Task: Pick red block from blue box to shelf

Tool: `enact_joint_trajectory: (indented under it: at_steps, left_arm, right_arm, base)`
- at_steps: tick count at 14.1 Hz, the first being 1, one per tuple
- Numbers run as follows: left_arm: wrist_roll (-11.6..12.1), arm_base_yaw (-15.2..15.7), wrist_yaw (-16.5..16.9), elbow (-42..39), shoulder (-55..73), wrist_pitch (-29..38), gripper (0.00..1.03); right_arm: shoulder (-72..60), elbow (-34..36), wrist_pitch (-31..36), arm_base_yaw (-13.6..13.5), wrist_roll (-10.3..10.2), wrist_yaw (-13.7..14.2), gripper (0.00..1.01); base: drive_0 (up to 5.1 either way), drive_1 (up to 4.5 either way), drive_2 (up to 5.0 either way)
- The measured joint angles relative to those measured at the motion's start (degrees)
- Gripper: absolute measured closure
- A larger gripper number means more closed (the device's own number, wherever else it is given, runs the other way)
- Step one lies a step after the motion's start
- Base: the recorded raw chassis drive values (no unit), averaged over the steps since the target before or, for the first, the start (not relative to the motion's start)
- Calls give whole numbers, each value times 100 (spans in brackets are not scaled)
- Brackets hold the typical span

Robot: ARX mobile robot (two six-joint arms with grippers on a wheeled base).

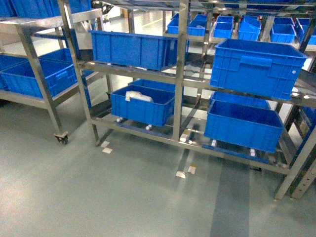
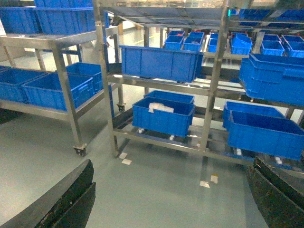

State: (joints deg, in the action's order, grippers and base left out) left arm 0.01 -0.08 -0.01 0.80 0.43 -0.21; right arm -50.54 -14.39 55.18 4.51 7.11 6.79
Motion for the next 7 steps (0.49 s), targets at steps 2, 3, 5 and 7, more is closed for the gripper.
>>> enact_joint_trajectory:
  at_steps: [2, 3, 5, 7]
  left_arm:
    - [0, 0, -2, 0, 0, 0, 5]
    - [0, 0, -2, 0, 0, 0, 5]
    - [0, 0, -2, 0, 0, 2, 5]
    - [0, 0, -2, 0, 0, -7, 5]
  right_arm:
    - [4, 0, 20, 0, 0, 0, 74]
    - [2, 0, 13, 0, 0, 0, 74]
    - [2, 0, 13, 0, 0, 0, 74]
    - [-4, 0, -4, 0, 0, 0, 74]
  base:
    - [-179, 56, -413]
    - [4, 387, -379]
    - [4, 387, -379]
    - [4, 387, -379]
